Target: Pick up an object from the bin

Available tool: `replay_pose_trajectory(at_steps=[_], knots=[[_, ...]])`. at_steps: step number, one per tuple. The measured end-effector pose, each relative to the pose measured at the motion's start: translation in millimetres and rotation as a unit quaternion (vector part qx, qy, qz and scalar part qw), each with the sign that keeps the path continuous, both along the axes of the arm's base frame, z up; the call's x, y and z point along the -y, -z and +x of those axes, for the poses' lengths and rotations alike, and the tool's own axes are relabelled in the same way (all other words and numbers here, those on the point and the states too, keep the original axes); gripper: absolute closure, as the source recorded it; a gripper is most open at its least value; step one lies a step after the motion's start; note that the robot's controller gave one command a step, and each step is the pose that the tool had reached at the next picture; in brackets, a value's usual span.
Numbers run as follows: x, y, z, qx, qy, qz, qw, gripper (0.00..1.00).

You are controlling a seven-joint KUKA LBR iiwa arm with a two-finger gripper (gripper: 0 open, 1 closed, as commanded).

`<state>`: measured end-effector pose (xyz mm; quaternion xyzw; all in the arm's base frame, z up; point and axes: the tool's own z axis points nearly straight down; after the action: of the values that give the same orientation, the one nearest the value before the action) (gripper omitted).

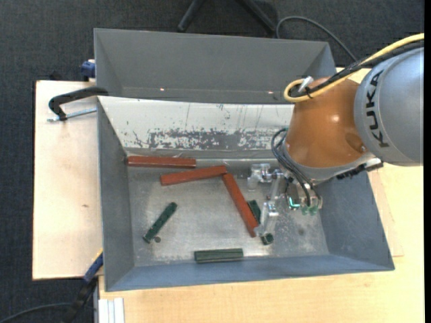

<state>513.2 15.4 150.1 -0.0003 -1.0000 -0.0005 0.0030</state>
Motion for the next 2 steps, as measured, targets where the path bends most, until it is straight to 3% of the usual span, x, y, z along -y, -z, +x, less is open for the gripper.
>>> replay_pose_trajectory(at_steps=[1, 2], knots=[[21.3, 81.3, -2.0, 0.0003, 0.209, -0.001, 0.9779, 0.00], [0.8, 48.8, -10.0, 0.0050, 0.267, 0.000, 0.9636, 0.00]])
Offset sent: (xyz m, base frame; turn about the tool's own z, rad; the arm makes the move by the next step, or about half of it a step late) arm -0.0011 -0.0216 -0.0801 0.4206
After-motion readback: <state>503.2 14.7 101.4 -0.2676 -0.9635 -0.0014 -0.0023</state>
